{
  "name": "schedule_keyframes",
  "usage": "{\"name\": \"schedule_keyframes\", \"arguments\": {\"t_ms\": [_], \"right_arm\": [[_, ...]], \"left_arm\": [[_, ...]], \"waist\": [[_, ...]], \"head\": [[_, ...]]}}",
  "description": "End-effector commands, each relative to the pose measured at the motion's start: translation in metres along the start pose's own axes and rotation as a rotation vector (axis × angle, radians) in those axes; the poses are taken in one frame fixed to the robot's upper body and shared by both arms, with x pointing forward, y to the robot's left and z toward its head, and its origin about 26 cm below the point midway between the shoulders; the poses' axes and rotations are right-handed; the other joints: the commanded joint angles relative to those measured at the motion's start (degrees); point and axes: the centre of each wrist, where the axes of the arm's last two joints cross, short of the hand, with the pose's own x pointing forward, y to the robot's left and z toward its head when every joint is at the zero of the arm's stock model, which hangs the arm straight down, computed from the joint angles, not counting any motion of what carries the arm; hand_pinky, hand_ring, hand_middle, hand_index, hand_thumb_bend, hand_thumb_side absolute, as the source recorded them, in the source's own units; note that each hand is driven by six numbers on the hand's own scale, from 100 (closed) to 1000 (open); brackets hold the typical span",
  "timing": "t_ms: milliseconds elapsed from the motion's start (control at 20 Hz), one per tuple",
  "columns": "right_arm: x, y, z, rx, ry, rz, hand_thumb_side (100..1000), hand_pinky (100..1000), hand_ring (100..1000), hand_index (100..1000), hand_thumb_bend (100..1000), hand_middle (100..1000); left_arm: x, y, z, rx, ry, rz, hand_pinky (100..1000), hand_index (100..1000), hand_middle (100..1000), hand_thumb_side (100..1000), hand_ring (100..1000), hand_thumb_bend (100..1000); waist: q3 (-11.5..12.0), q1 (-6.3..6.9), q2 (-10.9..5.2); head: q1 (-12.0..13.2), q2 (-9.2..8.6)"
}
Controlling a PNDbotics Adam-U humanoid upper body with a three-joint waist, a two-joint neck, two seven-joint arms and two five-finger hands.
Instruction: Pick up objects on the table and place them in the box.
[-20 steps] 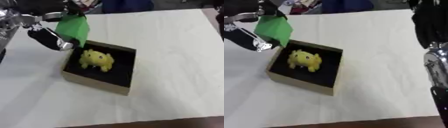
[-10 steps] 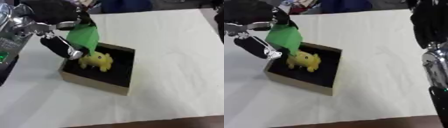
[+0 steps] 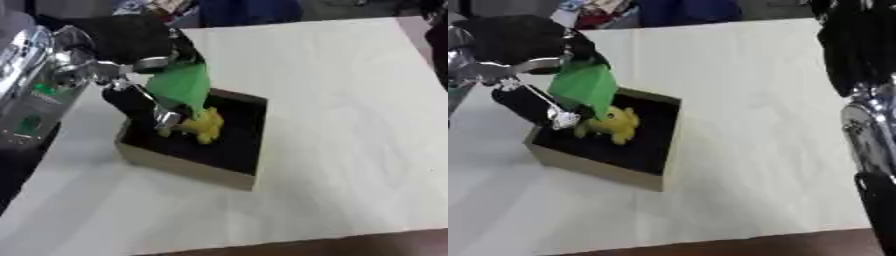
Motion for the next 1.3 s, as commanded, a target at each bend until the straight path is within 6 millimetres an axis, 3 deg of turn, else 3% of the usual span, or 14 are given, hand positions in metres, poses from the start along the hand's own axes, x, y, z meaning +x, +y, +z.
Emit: {"name": "schedule_keyframes", "arguments": {"t_ms": [50,450,800,850,1000,1100,1300], "right_arm": [[0.009,-0.001,-0.003,0.003,-0.034,0.006,944,996,857,931,100,606],[0.009,-0.002,-0.003,0.001,-0.033,0.005,946,997,857,932,100,604],[0.010,-0.002,-0.003,-0.002,-0.034,0.006,946,997,857,932,100,603],[0.009,-0.002,-0.003,-0.002,-0.034,0.005,947,997,857,932,100,602],[0.009,-0.002,-0.003,-0.004,-0.034,0.005,946,997,857,932,100,601],[0.009,-0.002,-0.003,-0.004,-0.034,0.004,946,997,857,932,100,601],[0.009,-0.002,-0.003,-0.005,-0.034,0.001,944,996,857,931,100,601]], "left_arm": [[0.003,-0.001,-0.004,0.010,0.029,-0.023,504,780,644,488,670,100],[0.010,-0.014,-0.017,-0.009,0.016,-0.008,537,797,669,483,697,100],[0.015,-0.023,-0.023,-0.062,0.001,0.006,608,833,723,552,753,100],[0.015,-0.025,-0.023,-0.073,0.006,0.004,642,842,739,576,783,138],[0.015,-0.029,-0.024,-0.109,0.030,-0.012,674,876,787,657,860,405],[0.015,-0.030,-0.024,-0.134,0.049,-0.041,705,892,801,674,888,513],[0.015,-0.028,-0.022,-0.155,0.083,-0.094,724,907,815,687,906,615]], "waist": [[0.0,-0.15,-1.02],[-0.1,-0.26,-0.73],[-0.1,-0.31,-0.65],[-0.1,-0.32,-0.64],[0.0,-0.36,-0.64],[0.1,-0.39,-0.66],[0.3,-0.42,-0.80]], "head": [[0.2,0.10],[0.6,0.25],[0.7,0.31],[0.7,0.33],[0.6,0.35],[0.6,0.33],[0.7,0.32]]}}
